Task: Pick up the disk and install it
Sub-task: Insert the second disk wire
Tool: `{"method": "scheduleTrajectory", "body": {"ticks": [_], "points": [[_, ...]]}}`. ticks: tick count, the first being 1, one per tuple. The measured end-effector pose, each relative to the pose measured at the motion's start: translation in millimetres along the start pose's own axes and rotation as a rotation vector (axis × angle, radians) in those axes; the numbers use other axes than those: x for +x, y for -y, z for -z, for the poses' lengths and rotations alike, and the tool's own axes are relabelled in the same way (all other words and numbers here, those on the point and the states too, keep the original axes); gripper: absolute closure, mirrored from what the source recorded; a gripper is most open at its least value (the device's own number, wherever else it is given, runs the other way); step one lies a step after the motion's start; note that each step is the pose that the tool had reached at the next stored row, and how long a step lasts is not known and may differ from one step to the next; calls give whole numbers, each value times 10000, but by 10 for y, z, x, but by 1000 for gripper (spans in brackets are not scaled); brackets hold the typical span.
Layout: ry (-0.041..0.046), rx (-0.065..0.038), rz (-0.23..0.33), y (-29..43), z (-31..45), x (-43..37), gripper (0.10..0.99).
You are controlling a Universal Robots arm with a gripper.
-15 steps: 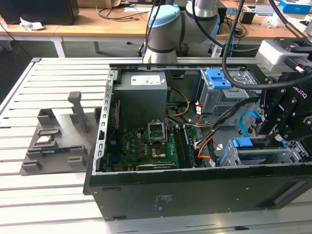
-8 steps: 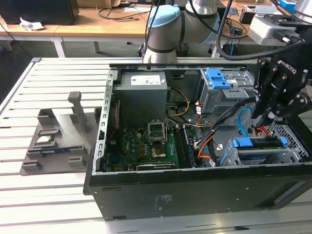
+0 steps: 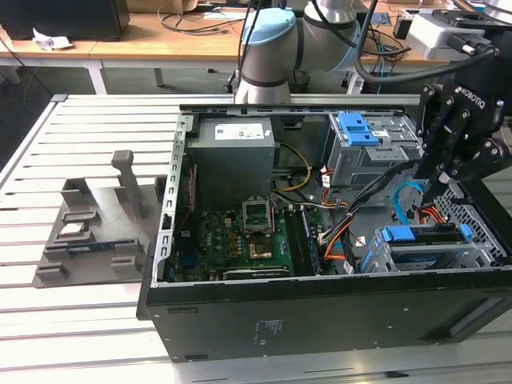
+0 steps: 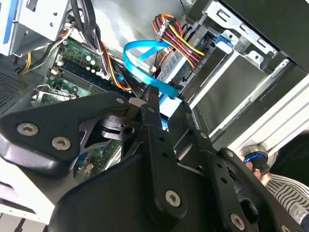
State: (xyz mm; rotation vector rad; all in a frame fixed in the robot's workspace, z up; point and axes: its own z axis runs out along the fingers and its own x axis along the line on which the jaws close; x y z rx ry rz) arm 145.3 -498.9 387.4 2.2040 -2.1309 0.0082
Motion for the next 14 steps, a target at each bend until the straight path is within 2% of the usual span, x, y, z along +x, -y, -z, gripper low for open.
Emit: {"method": "scheduleTrajectory", "body": {"ticks": [1, 4, 7, 10, 12, 14], "points": [[15, -4, 2, 0, -6, -1, 733], [20, -41, 68, 16, -99, 5, 733], [37, -46, 111, 43, -122, 45, 733], [152, -53, 118, 68, -131, 94, 733], [250, -65, 124, 86, -139, 104, 733], [304, -76, 126, 98, -153, 107, 733]]}}
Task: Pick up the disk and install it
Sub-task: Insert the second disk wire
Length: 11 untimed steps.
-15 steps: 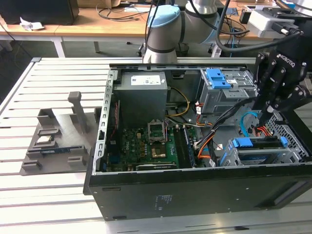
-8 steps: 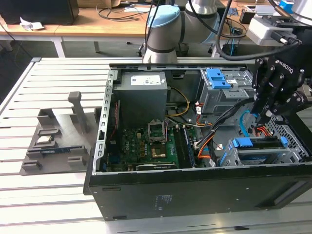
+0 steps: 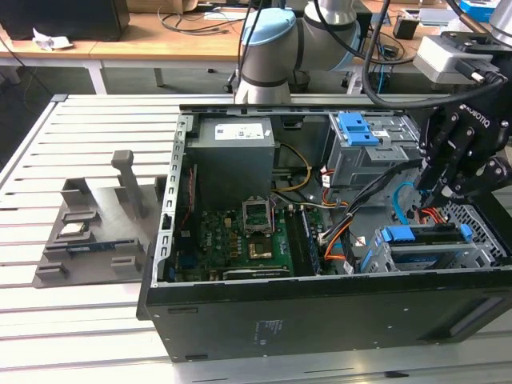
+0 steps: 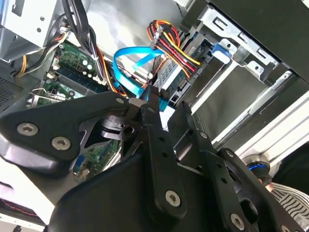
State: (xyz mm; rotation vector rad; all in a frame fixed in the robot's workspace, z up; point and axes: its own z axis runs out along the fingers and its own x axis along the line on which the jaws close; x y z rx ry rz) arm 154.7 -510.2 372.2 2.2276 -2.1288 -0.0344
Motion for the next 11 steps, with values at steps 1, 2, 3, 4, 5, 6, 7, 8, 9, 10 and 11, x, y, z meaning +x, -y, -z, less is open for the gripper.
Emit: {"method": "scheduleTrajectory", "body": {"ticks": [1, 2, 3, 4, 5, 6, 7, 8, 9, 10, 11], "points": [[13, -4, 1, 5, -5, 0, 733], [12, -5, 1, 8, -8, 1, 733], [11, -6, 0, 9, -21, 1, 733], [10, -6, 1, 9, -22, 1, 733], [12, -6, 1, 10, -23, 1, 733], [12, -6, 1, 10, -24, 1, 733], [13, -6, 1, 10, -24, 1, 745], [13, -6, 1, 10, -25, 1, 812], [13, -6, 1, 10, -25, 1, 875], [13, -6, 1, 10, -26, 1, 937], [13, -6, 1, 10, -26, 1, 980]]}}
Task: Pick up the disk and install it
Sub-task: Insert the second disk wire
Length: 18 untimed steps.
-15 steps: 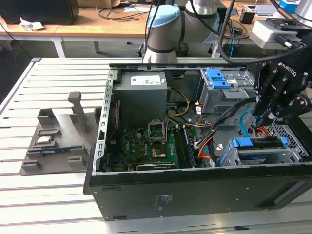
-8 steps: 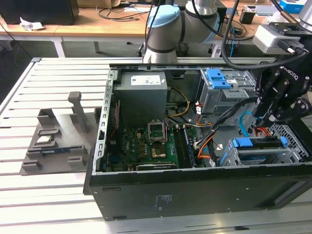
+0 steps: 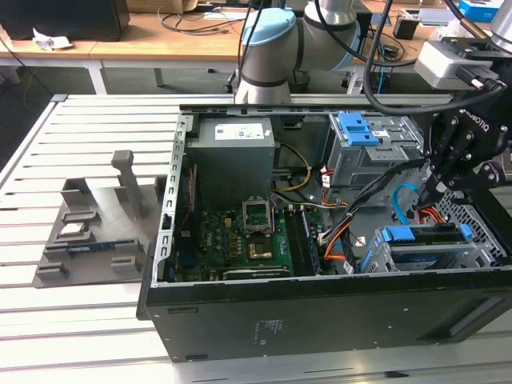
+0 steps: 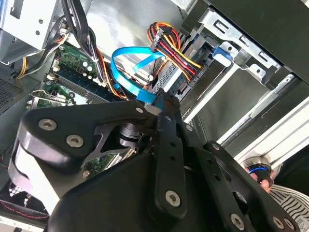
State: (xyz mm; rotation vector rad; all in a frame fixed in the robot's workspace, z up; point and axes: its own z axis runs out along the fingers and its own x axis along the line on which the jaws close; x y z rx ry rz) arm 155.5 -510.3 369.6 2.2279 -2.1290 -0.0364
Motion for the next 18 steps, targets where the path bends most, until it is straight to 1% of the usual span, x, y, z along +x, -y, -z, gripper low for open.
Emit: {"method": "scheduleTrajectory", "body": {"ticks": [4, 5, 9, 12, 13, 14, 16, 18], "points": [[3, 0, 0, 0, -3, 3, 980], [2, 0, 1, 0, -4, 17, 980], [-74, -3, -4, -5, -14, 140, 980], [-98, -4, -6, -9, -31, 232, 980], [-98, -4, -5, -7, -63, 282, 980], [-98, -7, -5, 2, -94, 306, 980], [-96, -18, -6, 21, -138, 321, 980], [-98, -40, -5, 55, -167, 323, 980]]}}
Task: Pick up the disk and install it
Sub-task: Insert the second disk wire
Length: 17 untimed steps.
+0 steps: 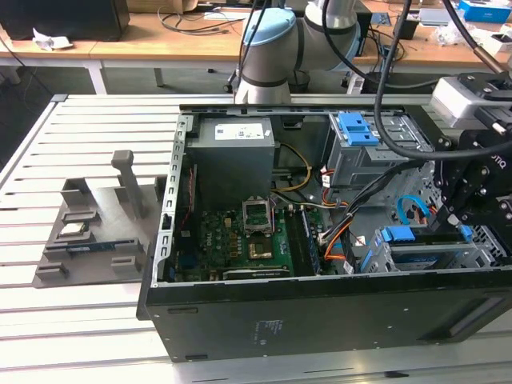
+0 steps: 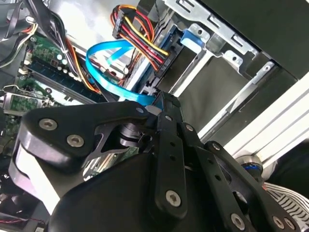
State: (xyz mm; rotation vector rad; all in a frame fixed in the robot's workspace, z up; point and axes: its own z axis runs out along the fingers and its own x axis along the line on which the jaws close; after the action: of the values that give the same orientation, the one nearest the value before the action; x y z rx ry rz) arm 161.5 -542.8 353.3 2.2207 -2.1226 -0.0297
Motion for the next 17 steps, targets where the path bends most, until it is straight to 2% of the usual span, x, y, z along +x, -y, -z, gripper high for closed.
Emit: {"method": "scheduleTrajectory", "body": {"ticks": [5, 10, 17], "points": [[3, -29, 2, 72, -31, 2, 980], [3, -31, 2, 76, -69, 0, 980], [0, -31, 1, 77, -75, -32, 980]]}}
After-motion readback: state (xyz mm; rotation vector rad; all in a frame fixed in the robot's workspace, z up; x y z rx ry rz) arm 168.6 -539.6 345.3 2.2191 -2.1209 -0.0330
